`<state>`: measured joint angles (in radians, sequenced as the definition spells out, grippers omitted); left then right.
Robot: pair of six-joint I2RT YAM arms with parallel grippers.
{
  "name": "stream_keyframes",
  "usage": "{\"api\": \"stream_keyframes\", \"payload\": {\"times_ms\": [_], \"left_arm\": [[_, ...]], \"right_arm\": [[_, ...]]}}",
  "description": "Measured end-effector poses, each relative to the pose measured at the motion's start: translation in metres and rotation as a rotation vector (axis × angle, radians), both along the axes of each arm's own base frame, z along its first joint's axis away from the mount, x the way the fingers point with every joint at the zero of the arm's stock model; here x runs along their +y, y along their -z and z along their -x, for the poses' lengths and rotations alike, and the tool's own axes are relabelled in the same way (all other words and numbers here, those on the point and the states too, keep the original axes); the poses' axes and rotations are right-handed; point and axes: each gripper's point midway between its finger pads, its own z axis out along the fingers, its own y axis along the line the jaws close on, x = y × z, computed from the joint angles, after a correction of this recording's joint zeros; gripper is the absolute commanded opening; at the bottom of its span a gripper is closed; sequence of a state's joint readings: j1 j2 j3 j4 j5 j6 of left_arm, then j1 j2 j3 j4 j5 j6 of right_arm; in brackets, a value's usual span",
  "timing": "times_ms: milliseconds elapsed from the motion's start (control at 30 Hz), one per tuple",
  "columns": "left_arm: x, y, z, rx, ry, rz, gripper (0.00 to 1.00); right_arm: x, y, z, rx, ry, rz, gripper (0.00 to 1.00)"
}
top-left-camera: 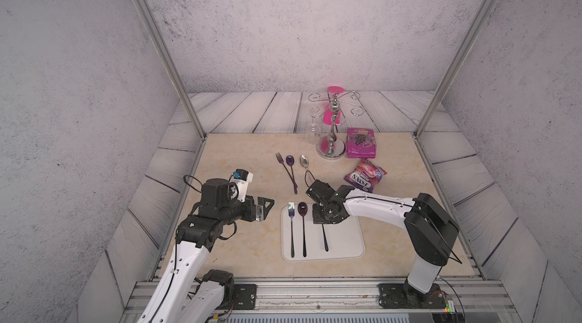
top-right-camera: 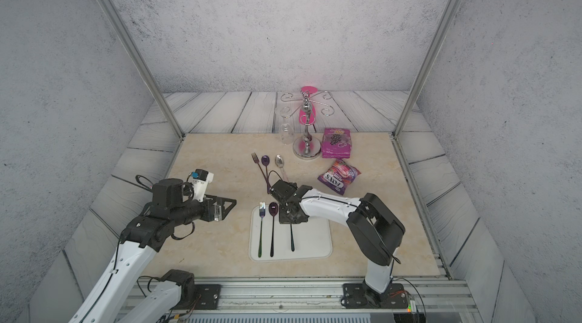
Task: Set the spoon and fork side by side
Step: Place the fork on the tray.
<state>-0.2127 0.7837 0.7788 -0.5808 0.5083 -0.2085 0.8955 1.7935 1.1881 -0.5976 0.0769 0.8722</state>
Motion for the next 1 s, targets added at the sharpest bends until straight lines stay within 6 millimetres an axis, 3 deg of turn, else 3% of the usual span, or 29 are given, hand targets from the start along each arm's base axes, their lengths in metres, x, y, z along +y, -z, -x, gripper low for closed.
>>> {"api": "stream_keyframes", "payload": {"times_ms": [167, 1000], "left_arm": [[0.0, 0.0, 0.002, 0.003, 0.0, -0.001, 0.99], [0.001, 0.003, 0.003, 0.014, -0.003, -0.008, 0.99]], "right_arm": [[0.003, 0.009, -0.001, 0.015, 0.008, 0.005, 0.0], [0.009, 0.02, -0.001, 0.043, 0.039, -0.009, 0.01]]}}
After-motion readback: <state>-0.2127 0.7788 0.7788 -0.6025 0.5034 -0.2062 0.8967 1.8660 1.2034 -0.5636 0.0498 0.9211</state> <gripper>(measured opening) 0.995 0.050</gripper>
